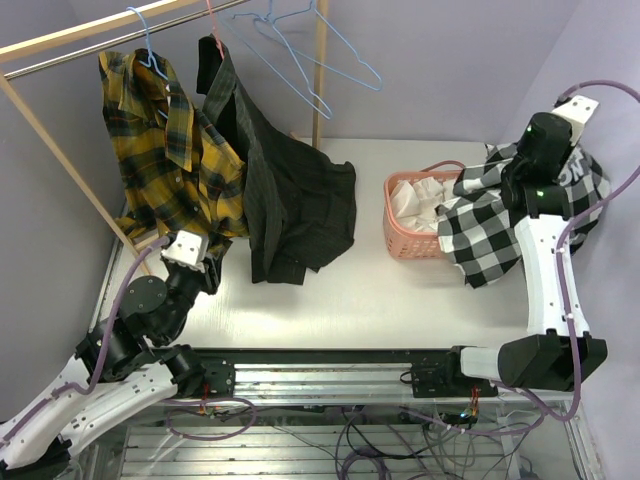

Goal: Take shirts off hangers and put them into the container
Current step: Place the shirt in the bin.

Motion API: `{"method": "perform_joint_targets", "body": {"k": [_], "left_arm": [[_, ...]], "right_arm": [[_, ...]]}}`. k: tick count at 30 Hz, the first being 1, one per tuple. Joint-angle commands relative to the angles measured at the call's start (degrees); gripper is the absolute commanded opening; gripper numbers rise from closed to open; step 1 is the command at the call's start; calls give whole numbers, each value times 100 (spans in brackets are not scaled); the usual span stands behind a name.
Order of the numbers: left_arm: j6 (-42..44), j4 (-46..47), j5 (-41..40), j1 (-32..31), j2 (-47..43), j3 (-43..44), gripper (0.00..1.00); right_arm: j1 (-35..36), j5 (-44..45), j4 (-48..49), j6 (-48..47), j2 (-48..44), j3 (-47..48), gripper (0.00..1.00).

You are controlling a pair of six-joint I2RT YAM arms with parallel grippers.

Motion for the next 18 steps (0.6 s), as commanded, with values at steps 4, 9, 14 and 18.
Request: {"method": "perform_joint_targets", "body": {"k": [4,9,14,18], "left_arm": [[-5,208,342,-14,200,-13,44],[17,238,296,-19,161,-33,44],[42,234,208,-18,170,-25,44],[-1,188,194,-15,159,-7,43]], "right_arm": [[-17,-2591,-730,1241,-65,-847,0],[92,-4409,-492,1522,-308,-999,0],[106,-6412,-470,1941,-167,-873,0],[122,-7354,-57,2365,-137,-1055,0]]}}
